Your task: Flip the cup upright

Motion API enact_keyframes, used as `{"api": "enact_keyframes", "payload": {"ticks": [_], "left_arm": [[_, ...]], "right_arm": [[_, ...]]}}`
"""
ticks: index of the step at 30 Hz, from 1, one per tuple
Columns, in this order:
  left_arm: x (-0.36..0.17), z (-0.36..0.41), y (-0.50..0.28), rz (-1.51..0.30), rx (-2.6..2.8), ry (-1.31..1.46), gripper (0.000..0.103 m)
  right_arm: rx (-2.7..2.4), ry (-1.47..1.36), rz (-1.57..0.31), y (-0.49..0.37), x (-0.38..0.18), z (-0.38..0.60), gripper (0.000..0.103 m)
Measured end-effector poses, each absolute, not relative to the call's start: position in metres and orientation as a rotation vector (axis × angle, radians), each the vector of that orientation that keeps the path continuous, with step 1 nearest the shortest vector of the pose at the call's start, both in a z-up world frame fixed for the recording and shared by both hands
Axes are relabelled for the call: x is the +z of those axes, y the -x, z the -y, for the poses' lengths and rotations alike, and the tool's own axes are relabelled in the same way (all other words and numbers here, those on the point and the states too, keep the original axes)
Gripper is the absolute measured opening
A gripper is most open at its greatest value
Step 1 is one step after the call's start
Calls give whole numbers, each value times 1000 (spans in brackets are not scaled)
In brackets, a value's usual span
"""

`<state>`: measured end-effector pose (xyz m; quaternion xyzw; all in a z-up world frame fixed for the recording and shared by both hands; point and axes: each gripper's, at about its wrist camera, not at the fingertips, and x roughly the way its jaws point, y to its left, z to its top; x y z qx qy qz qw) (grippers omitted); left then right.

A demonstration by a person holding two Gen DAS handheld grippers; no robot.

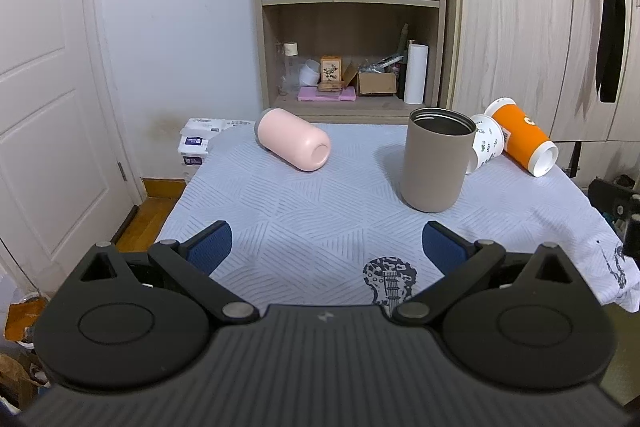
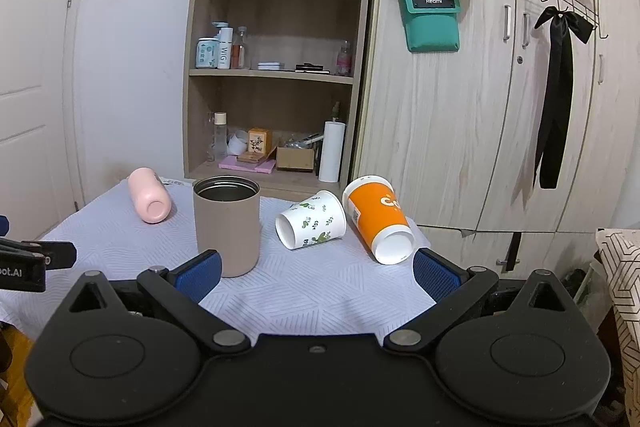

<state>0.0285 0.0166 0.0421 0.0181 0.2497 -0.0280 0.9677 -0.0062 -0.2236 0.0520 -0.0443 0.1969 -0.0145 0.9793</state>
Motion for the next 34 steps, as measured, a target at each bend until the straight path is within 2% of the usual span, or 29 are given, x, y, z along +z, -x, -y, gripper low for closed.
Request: {"api": "enact_keyframes", "payload": {"ticks": [34], "left_arm": [[44, -14, -16, -457, -23, -63, 103]], "right_arm": [[-36, 95, -387, 14, 51, 225, 103]]}}
